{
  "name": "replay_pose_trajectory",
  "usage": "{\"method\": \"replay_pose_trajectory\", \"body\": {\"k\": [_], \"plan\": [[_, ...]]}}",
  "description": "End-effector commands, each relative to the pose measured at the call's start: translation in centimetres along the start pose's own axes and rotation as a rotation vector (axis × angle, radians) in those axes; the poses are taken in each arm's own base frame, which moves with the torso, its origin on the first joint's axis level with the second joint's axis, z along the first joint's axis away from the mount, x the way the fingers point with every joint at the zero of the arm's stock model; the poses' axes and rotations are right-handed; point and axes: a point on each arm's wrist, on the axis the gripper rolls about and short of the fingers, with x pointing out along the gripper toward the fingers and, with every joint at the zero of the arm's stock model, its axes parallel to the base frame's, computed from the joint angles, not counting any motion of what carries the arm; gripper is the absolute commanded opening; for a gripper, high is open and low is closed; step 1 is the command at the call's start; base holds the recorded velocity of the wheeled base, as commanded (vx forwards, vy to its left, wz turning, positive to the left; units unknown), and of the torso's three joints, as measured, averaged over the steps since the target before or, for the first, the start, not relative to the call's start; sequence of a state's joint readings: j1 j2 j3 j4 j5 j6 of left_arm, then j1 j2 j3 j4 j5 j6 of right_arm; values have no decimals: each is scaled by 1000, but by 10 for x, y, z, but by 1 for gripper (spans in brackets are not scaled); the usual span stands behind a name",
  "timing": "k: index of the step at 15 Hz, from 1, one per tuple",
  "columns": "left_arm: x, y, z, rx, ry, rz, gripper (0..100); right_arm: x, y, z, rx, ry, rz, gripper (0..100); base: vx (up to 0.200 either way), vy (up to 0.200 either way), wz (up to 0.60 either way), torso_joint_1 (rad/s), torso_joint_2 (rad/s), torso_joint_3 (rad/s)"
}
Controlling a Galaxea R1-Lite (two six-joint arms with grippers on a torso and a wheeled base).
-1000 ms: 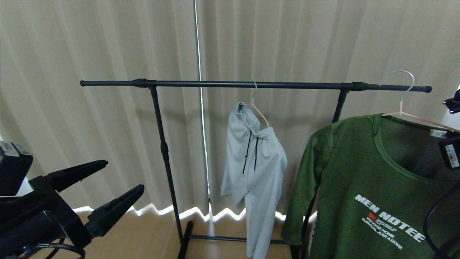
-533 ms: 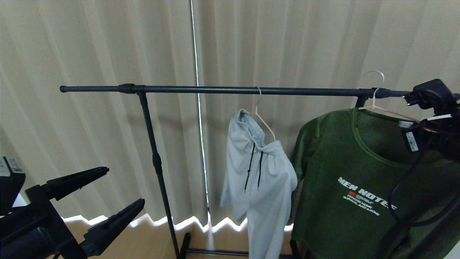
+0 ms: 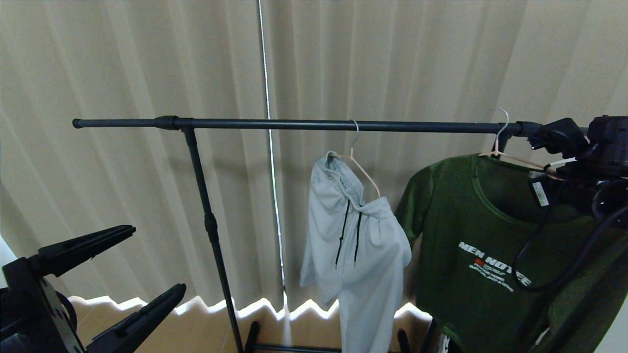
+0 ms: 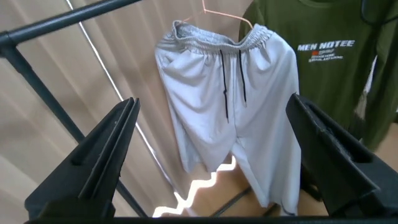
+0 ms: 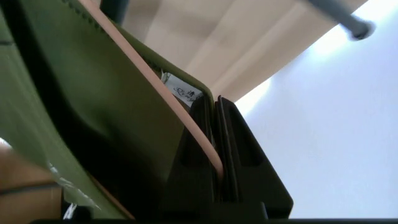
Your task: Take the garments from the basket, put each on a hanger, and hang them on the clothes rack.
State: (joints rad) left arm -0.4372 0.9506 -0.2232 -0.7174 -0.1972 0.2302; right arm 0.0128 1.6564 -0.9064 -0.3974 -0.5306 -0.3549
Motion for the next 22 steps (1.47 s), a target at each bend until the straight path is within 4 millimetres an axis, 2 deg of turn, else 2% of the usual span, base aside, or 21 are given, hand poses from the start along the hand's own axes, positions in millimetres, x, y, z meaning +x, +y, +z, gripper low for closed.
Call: {"method": "replay_pose_trajectory", "body": {"k": [1, 4, 7, 8, 10, 11, 12, 16, 17, 18, 20, 21, 22], "plan": [[-2, 0, 1, 4, -11, 2, 100, 14, 13, -9, -8, 31, 14, 0, 0, 0, 0, 0, 0, 0], [-1, 0, 0, 3, -1, 4, 100, 15, 31, -16, -15, 3, 40, 0, 0, 0, 0, 0, 0, 0], [2, 1, 0, 0, 8, 4, 100, 16, 31, -12, -10, -21, 33, 0, 0, 0, 0, 0, 0, 0], [4, 1, -1, -2, 18, 1, 100, 16, 39, -10, -18, -29, 51, 0, 0, 0, 0, 0, 0, 0], [6, 2, -3, -5, 33, 7, 100, 4, 53, -9, -38, -46, 100, 0, 0, 0, 0, 0, 0, 0], [6, 2, -3, -5, 33, 7, 100, 4, 53, -9, -38, -46, 100, 0, 0, 0, 0, 0, 0, 0], [6, 6, -4, -6, 41, 39, 100, -4, 49, -2, -26, -79, 103, 100, 0, 0, 0, 0, 0, 0], [8, 12, -6, -8, 60, 84, 100, -25, 35, -4, 19, -140, 125, 100, 0, 0, 0, 0, 0, 0], [7, 16, -6, -11, 65, 120, 100, -35, 30, -12, 39, -215, 199, 100, 0, 0, 0, 0, 0, 0], [7, 16, -6, -12, 69, 122, 100, -35, 30, -13, 39, -218, 203, 100, 0, 0, 0, 0, 0, 0], [-7, 15, -18, -24, 92, 181, 100, -54, 17, -42, 111, -262, 214, 100, 0, 0, 0, 0, 0, 0], [-16, 15, -19, -20, 83, 224, 100, -64, 12, -48, 152, -301, 237, 100, 0, 0, 0, 0, 0, 0], [-29, 15, -23, -13, 73, 293, 100, -83, 1, -57, 187, -355, 249, 100, 0, 0, 0, 0, 0, 0]]}}
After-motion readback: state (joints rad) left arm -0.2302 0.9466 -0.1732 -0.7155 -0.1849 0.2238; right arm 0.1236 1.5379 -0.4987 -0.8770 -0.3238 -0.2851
